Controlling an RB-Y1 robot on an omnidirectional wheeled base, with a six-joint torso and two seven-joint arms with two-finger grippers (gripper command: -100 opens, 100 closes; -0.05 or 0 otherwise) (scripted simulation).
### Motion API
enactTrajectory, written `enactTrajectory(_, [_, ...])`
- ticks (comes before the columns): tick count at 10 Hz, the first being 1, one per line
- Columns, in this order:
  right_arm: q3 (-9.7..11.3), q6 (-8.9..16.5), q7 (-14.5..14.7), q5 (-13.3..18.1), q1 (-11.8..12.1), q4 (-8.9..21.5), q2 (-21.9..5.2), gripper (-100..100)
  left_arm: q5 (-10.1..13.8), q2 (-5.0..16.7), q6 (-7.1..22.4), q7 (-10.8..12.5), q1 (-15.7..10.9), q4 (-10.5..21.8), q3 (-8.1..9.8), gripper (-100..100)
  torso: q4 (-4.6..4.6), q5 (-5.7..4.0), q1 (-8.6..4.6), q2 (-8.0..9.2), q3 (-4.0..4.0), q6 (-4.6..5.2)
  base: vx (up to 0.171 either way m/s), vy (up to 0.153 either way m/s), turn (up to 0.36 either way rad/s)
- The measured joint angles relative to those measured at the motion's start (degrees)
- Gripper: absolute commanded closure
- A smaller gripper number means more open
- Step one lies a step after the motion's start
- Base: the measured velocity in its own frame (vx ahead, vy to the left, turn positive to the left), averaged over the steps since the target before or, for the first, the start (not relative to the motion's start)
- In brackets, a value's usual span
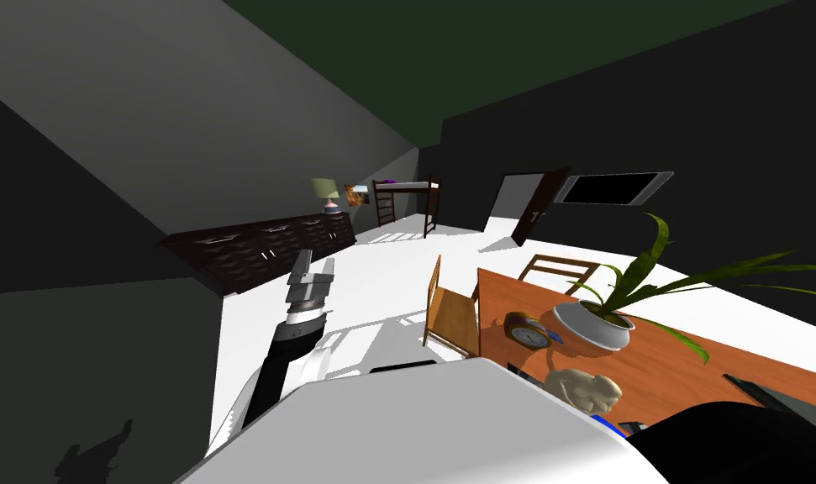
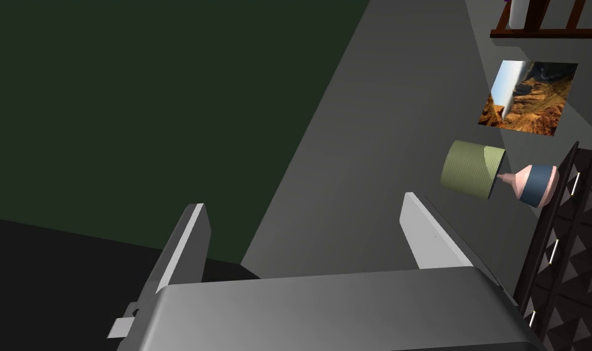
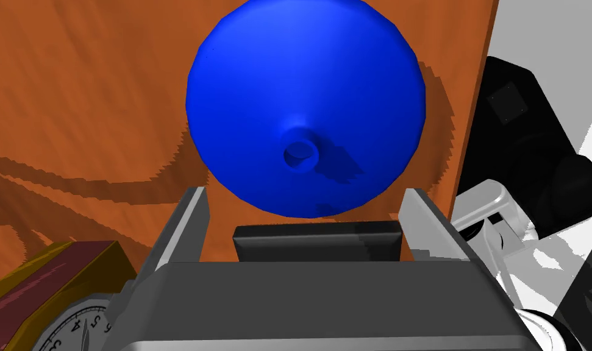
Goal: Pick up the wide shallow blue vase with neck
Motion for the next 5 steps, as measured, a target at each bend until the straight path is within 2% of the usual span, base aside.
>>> enactTrajectory(3, [-4.9,-2.1,2.7,4.8,-0.1,1.8,2.5,-100,0.0,0.0,0.0,0.0,0.0,0.0,0.01,0,-0.06,-0.01,-0.06,-0.30,-0.16,0.06,0.129,-0.023,-0.199])
enactTrajectory(4, [-6.6,-3.0,3.5,6.5,-0.5,2.8,3.2,-100,0.0,0.0,0.0,0.0,0.0,0.0,0.00,0,-0.07,0.00,0.02,-0.33,-0.19,-0.03,0.064,0.010,0.026])
enactTrajectory(5, [-7.3,-3.3,3.7,7.8,-0.5,2.7,3.3,-100,0.0,0.0,0.0,0.0,0.0,0.0,0.00,0,-0.04,0.02,0.08,-0.16,-0.10,-0.04,0.091,-0.016,-0.270])
